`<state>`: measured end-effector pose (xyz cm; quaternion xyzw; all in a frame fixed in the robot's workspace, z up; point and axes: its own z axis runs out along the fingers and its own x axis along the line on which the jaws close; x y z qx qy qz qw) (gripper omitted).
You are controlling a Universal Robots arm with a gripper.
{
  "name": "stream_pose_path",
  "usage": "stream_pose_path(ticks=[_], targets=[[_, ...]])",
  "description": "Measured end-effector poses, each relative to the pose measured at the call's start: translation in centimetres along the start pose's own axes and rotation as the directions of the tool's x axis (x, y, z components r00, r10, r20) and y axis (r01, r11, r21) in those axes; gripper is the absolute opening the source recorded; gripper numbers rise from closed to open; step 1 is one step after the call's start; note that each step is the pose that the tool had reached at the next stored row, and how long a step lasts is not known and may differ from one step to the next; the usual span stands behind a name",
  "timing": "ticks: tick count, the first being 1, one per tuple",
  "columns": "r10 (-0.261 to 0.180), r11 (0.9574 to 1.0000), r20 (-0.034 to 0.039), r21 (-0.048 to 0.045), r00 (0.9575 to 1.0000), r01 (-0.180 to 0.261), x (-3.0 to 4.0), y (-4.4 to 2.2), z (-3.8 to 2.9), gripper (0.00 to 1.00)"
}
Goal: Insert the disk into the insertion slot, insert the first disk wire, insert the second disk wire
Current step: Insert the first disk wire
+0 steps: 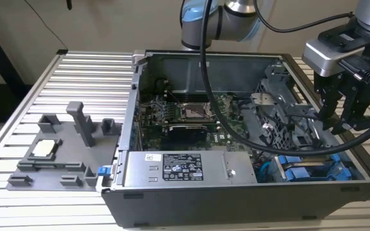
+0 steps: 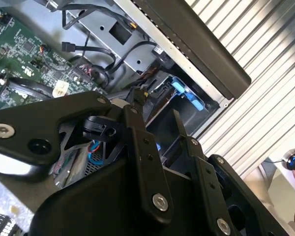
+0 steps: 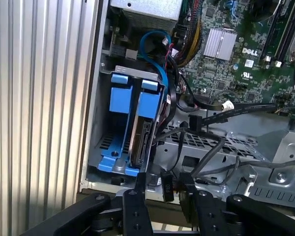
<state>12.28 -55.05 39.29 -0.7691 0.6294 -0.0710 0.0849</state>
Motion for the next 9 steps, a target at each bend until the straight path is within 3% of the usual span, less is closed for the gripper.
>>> stream_pose_path(ticks=[5,8,9], targets=[[0.0,1.0,0.0,0.0001,1.0,0.0,0.0,0.0,0.0,0.41],[0.0,1.0,-0.0001,0.0001,1.0,0.0,0.0,0.0,0.0,0.26],[0.0,1.0,-0.0001,0.0001,1.0,0.0,0.0,0.0,0.0,0.26]])
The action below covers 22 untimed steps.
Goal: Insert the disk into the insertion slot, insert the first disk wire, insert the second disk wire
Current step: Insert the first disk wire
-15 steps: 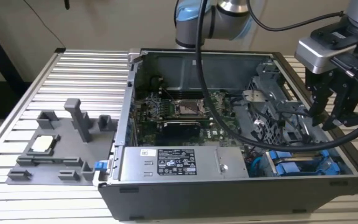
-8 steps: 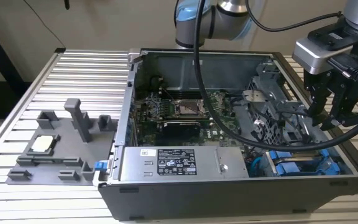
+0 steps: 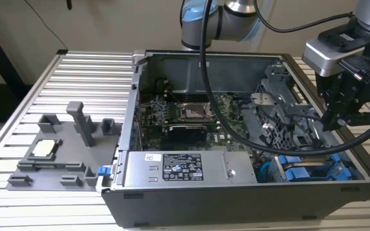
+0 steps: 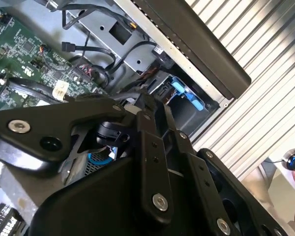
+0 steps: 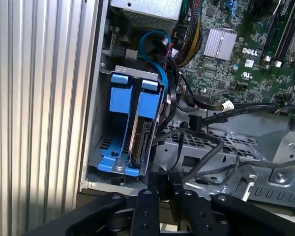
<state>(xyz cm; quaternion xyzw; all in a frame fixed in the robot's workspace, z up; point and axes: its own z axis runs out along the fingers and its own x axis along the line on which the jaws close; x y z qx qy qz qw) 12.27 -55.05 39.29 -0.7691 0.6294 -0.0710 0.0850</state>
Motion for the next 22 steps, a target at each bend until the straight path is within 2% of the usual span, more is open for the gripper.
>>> stream_pose_path(ticks=[1,2,11,13,14,16,22], targets=[[0.0,1.0,0.0,0.0,1.0,0.0,0.0,0.0,0.0,0.2],[0.0,1.0,0.0,0.0,1.0,0.0,0.0,0.0,0.0,0.19],[0.0,1.0,0.0,0.0001,1.0,0.0,0.0,0.0,0.0,0.19],[0.0,1.0,-0.0008,-0.0053,1.0,0.0,0.01,-0.07,0.01,0.19],[0.0,0.9999,-0.0008,-0.014,1.0,0.0,0.04,-0.21,0.06,0.19],[0.0,0.9993,0.0016,-0.0385,1.0,0.0,0.13,-0.64,0.16,0.19],[0.004,0.9926,0.0151,-0.1211,0.9999,-0.002,0.48,-2.15,0.55,0.19]])
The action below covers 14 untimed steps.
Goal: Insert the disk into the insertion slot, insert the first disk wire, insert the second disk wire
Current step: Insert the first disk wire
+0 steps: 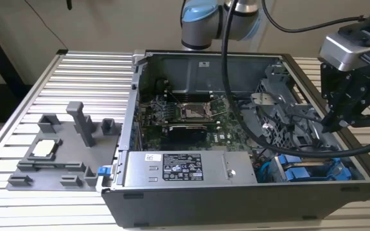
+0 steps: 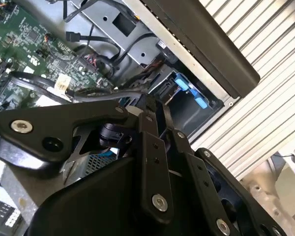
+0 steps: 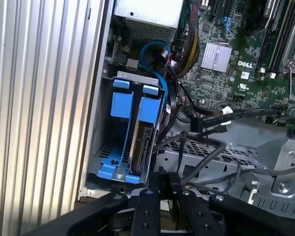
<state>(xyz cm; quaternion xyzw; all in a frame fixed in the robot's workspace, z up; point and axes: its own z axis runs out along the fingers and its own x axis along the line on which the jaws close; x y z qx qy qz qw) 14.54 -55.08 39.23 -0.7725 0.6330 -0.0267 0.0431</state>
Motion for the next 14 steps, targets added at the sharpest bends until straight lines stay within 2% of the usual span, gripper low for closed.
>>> stream_pose_path(ticks=[6,9,10,11,14], targets=[[0.003,0.9969,0.0142,-0.0792,0.9999,-0.002,0.39,-1.46,0.2,0.19],[0.005,0.9937,0.0203,-0.1119,0.9998,-0.002,0.58,-2.08,0.28,0.19],[0.005,0.9928,0.0217,-0.12,0.9998,-0.002,0.62,-2.23,0.3,0.19],[0.005,0.9924,0.0222,-0.123,0.9997,-0.002,0.64,-2.3,0.31,0.19],[0.005,0.9924,0.0223,-0.1231,0.9997,-0.003,0.64,-2.31,0.31,0.19]])
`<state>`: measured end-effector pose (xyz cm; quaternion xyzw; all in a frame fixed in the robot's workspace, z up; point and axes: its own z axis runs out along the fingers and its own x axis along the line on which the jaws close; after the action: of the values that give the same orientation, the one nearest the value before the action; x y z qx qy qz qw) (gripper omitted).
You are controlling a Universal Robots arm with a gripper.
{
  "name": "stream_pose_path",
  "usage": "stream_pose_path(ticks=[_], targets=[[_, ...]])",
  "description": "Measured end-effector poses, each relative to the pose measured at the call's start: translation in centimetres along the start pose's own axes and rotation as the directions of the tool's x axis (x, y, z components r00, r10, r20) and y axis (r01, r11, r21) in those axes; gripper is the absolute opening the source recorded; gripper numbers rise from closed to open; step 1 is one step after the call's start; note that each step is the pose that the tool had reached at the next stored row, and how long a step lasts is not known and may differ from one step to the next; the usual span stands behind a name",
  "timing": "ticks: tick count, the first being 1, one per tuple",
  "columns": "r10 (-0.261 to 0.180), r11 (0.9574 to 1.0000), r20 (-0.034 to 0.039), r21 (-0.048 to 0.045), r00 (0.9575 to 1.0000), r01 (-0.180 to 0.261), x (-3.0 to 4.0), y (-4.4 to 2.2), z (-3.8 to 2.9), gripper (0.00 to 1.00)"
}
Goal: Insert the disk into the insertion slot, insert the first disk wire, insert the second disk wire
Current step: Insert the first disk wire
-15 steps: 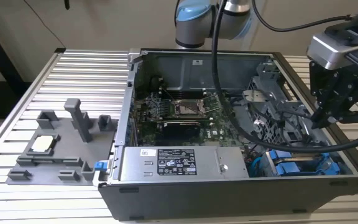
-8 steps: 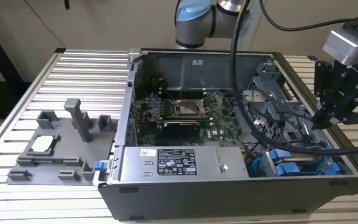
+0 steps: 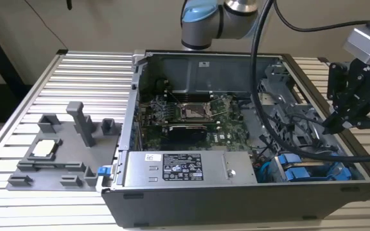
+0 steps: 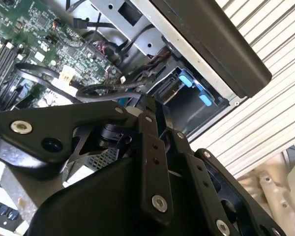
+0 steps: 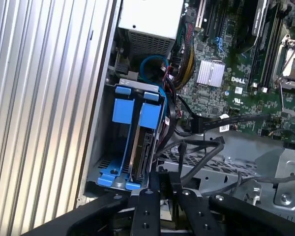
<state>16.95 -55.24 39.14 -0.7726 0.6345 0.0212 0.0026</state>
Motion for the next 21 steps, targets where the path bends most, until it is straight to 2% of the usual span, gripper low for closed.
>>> stream_pose_path(ticks=[3,14,19,21], targets=[[0.006,1.0,0.0002,0.0002,1.0,-0.006,0.18,0.02,0.07,0.19],[0.055,0.9985,0.0014,0.0019,0.9985,-0.055,1.96,0.36,0.47,0.19],[0.076,0.9971,0.0017,0.0027,0.9971,-0.076,2.09,0.42,0.64,0.19],[0.091,0.9958,0.0048,0.0042,0.9958,-0.091,2.08,0.54,0.7,0.19]])
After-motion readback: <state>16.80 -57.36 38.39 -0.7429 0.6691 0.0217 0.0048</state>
